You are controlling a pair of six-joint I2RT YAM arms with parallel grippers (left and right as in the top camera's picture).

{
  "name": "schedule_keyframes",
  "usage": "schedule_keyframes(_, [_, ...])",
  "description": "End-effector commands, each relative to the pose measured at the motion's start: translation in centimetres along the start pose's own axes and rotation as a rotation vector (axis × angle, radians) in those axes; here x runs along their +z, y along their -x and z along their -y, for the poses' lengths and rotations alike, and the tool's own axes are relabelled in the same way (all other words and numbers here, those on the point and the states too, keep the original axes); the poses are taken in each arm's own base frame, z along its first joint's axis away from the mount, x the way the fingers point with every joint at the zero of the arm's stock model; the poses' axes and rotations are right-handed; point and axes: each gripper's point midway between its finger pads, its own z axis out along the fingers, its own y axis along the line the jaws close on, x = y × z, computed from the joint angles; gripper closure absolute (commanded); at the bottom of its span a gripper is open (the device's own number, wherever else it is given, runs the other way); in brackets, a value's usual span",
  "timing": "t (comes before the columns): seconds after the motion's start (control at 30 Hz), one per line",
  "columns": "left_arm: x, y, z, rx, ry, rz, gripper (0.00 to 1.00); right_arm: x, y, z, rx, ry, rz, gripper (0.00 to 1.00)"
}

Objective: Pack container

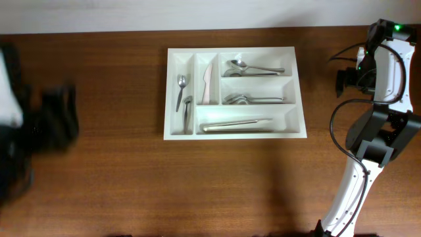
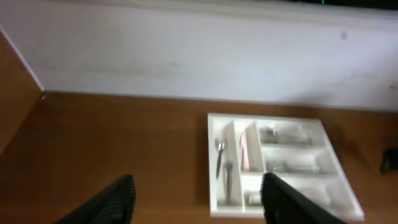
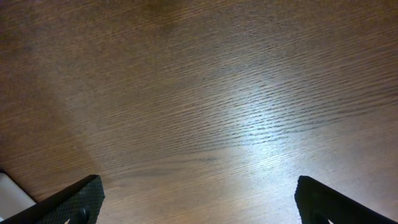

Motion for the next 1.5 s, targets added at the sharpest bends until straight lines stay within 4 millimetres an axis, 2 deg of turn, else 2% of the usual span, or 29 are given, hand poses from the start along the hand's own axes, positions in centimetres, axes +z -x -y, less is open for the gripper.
schedule_keyframes(0.0, [-2.6, -6.3, -0.1, 0.027, 0.004, -0.118, 0.24, -1.8, 0.0, 0.5, 0.011, -0.011, 0.043, 0.01])
schedule_keyframes(0.1, [-3.8, -10.5, -0.2, -0.013, 0.009, -0.171, 0.23, -1.8, 0.0, 0.5, 0.011, -0.011, 0.043, 0.01])
schedule_keyframes(0.17, [-4.4, -13.1, -0.3, -0.054, 0.01, -0.191, 0.13, -1.8, 0.0, 0.5, 0.011, -0.011, 0.042, 0.01])
schedule_keyframes(0.2, [-4.6, -14.2, -0.2, -0.074, 0.003, -0.191, 0.01, -1.8, 0.0, 0.5, 0.011, -0.011, 0.043, 0.01])
schedule_keyframes(0.3, [-4.7, -16.3, -0.3, -0.16, 0.005, -0.165, 0.01, -1.8, 0.0, 0.5, 0.011, -0.011, 0.043, 0.01])
schedule_keyframes(0.47, [-2.7, -17.6, -0.6, -0.313, 0.004, -0.094, 0.01, -1.8, 0.0, 0.5, 0.011, -0.011, 0.042, 0.01])
schedule_keyframes(0.57, [-1.5, -19.3, -0.9, -0.366, 0.02, -0.152, 0.01, -1.8, 0.0, 0.5, 0.011, -0.011, 0.043, 0.01])
schedule_keyframes(0.63, [-1.0, -21.5, -1.1, -0.377, 0.042, -0.239, 0.01, -1.8, 0.0, 0.5, 0.011, -0.011, 0.043, 0.01])
schedule_keyframes(0.8, [-1.5, -24.9, -1.9, -0.384, 0.11, -0.373, 0.01, -1.8, 0.0, 0.5, 0.011, -0.011, 0.043, 0.01])
schedule_keyframes(0.9, [-1.6, -25.1, -2.3, -0.326, 0.124, -0.38, 0.01, -1.8, 0.0, 0.5, 0.011, -0.011, 0.042, 0.01])
schedule_keyframes(1.07, [-0.1, -22.8, -2.3, -0.107, 0.07, -0.287, 0.01, -1.8, 0.0, 0.5, 0.011, -0.011, 0.043, 0.01])
schedule_keyframes(1.13, [1.1, -22.3, -2.2, -0.005, 0.044, -0.259, 0.01, -1.8, 0.0, 0.5, 0.011, -0.011, 0.042, 0.01])
schedule_keyframes(1.23, [3.9, -22.7, -1.3, 0.106, -0.048, -0.246, 0.01, -1.8, 0.0, 0.5, 0.011, -0.011, 0.043, 0.01])
schedule_keyframes(1.33, [6.6, -23.2, 0.0, 0.165, -0.151, -0.201, 0.01, -1.8, 0.0, 0.5, 0.011, -0.011, 0.043, 0.01])
schedule_keyframes(1.47, [9.6, -24.3, 0.1, 0.192, -0.181, -0.104, 0.01, -1.8, 0.0, 0.5, 0.011, -0.011, 0.043, 0.01])
